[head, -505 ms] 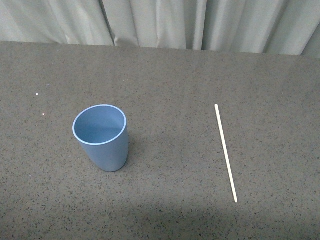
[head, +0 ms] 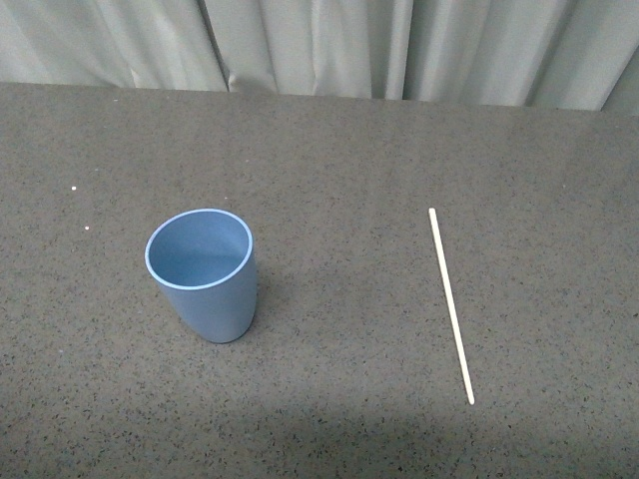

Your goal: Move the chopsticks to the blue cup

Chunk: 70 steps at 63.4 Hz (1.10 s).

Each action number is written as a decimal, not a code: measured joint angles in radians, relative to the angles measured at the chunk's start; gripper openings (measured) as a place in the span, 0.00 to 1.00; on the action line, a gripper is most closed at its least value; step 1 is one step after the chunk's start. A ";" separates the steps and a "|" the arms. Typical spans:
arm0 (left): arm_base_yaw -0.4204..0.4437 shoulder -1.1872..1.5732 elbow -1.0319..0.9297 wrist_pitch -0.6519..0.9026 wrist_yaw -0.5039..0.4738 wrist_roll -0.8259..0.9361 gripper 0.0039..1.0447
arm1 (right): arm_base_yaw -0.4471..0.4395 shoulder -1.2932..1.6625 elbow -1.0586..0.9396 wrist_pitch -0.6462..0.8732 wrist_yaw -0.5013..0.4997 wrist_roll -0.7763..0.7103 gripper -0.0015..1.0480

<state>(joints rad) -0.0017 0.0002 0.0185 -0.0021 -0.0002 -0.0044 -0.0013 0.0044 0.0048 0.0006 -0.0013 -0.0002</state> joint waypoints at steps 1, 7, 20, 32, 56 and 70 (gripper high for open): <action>0.000 0.000 0.000 0.000 0.000 0.000 0.94 | 0.000 0.000 0.000 0.000 0.000 0.000 0.91; 0.000 0.000 0.000 0.000 0.000 0.000 0.94 | 0.000 0.000 0.000 0.000 0.000 0.000 0.91; 0.000 0.000 0.000 0.000 0.000 0.000 0.94 | 0.000 0.000 0.000 0.000 0.000 0.000 0.91; 0.000 0.000 0.000 0.000 0.000 0.000 0.94 | 0.042 0.019 0.000 0.032 0.128 -0.069 0.91; 0.000 0.000 0.000 0.000 0.000 0.000 0.94 | 0.164 0.979 0.215 0.248 0.116 -0.179 0.91; 0.000 0.000 0.000 0.000 0.000 0.000 0.94 | 0.214 1.448 0.484 0.152 0.016 -0.037 0.91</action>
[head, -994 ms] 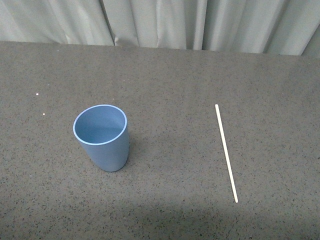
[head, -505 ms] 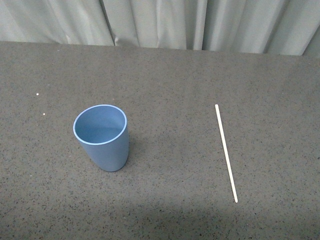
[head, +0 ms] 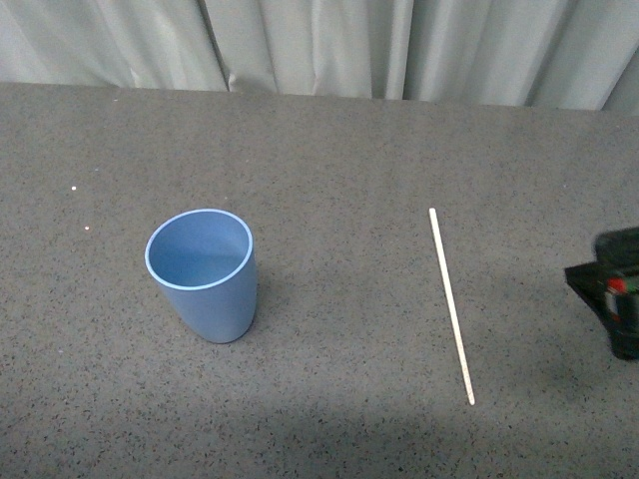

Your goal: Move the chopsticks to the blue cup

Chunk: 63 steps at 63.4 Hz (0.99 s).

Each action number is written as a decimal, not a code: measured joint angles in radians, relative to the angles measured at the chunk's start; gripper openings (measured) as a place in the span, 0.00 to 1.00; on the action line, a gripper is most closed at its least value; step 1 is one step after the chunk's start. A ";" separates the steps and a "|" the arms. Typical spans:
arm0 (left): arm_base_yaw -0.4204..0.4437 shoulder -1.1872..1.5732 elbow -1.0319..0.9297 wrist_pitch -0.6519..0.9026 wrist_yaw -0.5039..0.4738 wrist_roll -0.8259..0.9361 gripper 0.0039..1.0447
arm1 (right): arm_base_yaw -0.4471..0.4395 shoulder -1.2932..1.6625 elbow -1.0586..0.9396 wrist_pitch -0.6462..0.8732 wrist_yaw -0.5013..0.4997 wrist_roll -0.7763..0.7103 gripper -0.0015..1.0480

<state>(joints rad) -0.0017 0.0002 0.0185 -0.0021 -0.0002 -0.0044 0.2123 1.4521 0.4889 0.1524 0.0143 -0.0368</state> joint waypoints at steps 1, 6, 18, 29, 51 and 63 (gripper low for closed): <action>0.000 0.000 0.000 0.000 0.000 0.000 0.94 | 0.002 0.018 0.014 -0.005 -0.003 0.006 0.91; 0.000 0.000 0.000 0.000 0.000 0.000 0.94 | 0.014 0.150 0.121 -0.053 -0.030 0.056 0.91; 0.000 0.000 0.000 0.000 0.000 0.000 0.94 | 0.050 0.368 0.304 -0.136 -0.069 0.135 0.91; 0.000 0.000 0.000 0.000 0.000 0.000 0.94 | 0.072 0.513 0.439 -0.178 -0.067 0.189 0.91; 0.000 0.000 0.000 0.000 0.000 0.000 0.94 | 0.108 0.705 0.630 -0.246 -0.043 0.208 0.91; 0.000 0.000 0.000 0.000 0.000 0.000 0.94 | 0.119 0.768 0.702 -0.264 -0.047 0.220 0.84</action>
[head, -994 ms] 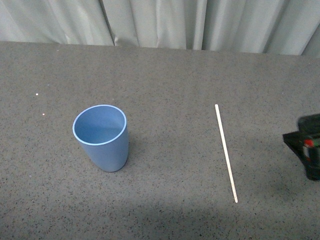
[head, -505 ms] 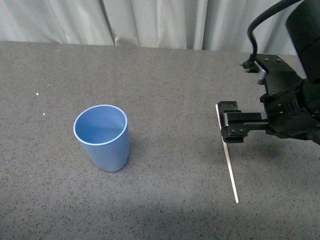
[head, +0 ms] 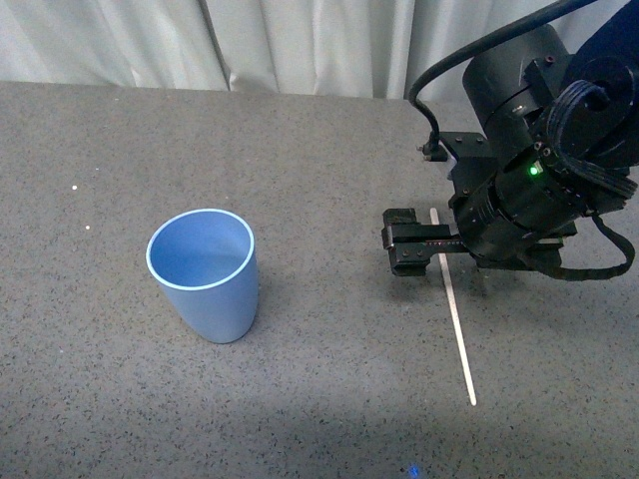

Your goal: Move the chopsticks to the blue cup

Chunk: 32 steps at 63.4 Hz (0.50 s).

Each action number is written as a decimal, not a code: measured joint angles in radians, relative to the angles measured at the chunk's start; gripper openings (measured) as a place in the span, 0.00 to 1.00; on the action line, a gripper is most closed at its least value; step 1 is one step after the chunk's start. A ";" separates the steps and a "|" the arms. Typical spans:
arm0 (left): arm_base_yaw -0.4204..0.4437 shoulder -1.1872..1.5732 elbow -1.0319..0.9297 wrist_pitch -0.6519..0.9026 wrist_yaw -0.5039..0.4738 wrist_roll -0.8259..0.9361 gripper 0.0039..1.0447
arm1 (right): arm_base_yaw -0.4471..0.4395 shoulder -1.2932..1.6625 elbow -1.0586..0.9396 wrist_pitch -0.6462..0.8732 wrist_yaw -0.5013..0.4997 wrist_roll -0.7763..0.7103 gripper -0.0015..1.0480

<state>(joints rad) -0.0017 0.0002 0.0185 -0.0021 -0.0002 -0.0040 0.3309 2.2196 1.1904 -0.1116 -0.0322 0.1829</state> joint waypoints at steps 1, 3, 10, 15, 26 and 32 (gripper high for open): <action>0.000 0.000 0.000 0.000 0.000 0.000 0.94 | 0.001 0.003 0.003 -0.002 0.000 0.000 0.82; 0.000 0.000 0.000 0.000 0.000 0.000 0.94 | 0.003 0.009 0.012 -0.008 0.006 0.000 0.77; 0.000 0.000 0.000 0.000 0.000 0.000 0.94 | 0.008 0.024 0.038 -0.032 0.016 0.002 0.60; 0.000 0.000 0.000 0.000 0.000 0.000 0.94 | 0.010 0.032 0.055 -0.054 0.033 0.005 0.48; 0.000 0.000 0.000 0.000 0.000 0.000 0.94 | 0.010 0.040 0.073 -0.083 0.047 0.009 0.24; 0.000 0.000 0.000 0.000 0.000 0.000 0.94 | 0.010 0.043 0.079 -0.097 0.058 0.014 0.11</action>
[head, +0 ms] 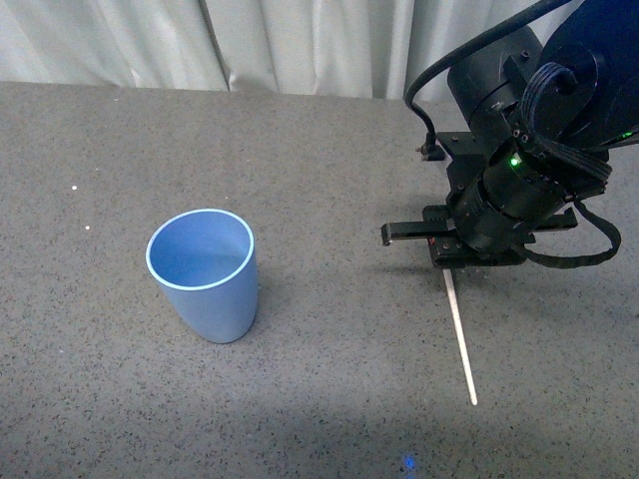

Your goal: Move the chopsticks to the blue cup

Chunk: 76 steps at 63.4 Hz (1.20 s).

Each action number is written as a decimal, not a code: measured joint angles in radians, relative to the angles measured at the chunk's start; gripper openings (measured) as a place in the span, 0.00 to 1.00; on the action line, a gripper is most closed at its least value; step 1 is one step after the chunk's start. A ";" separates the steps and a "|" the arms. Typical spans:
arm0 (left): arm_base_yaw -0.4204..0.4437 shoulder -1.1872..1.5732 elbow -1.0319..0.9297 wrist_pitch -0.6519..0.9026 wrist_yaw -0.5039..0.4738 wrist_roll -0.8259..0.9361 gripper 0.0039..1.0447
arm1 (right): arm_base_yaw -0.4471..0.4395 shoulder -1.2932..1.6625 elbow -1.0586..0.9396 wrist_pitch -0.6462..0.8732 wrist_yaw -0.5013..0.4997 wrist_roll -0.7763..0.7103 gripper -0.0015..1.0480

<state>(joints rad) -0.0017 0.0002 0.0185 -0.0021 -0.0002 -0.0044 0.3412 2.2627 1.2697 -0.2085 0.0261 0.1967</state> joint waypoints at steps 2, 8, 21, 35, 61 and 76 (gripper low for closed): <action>0.000 0.000 0.000 0.000 0.000 0.000 0.94 | 0.000 0.000 0.002 -0.003 0.000 0.002 0.06; 0.000 0.000 0.000 0.000 0.000 0.000 0.94 | -0.001 0.000 0.005 -0.007 -0.002 0.006 0.01; 0.000 0.000 0.000 0.000 0.000 0.000 0.94 | -0.010 -0.045 -0.073 0.113 -0.054 0.032 0.01; 0.000 0.000 0.000 0.000 0.000 0.000 0.94 | 0.026 -0.276 -0.269 0.517 -0.147 -0.016 0.01; 0.000 0.000 0.000 0.000 0.000 0.000 0.94 | 0.167 -0.423 -0.412 1.163 -0.388 -0.112 0.01; 0.000 0.000 0.000 0.000 0.000 0.000 0.94 | 0.230 -0.316 -0.357 1.259 -0.458 -0.105 0.01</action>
<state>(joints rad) -0.0017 0.0002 0.0185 -0.0021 -0.0002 -0.0040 0.5716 1.9465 0.9131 1.0508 -0.4320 0.0914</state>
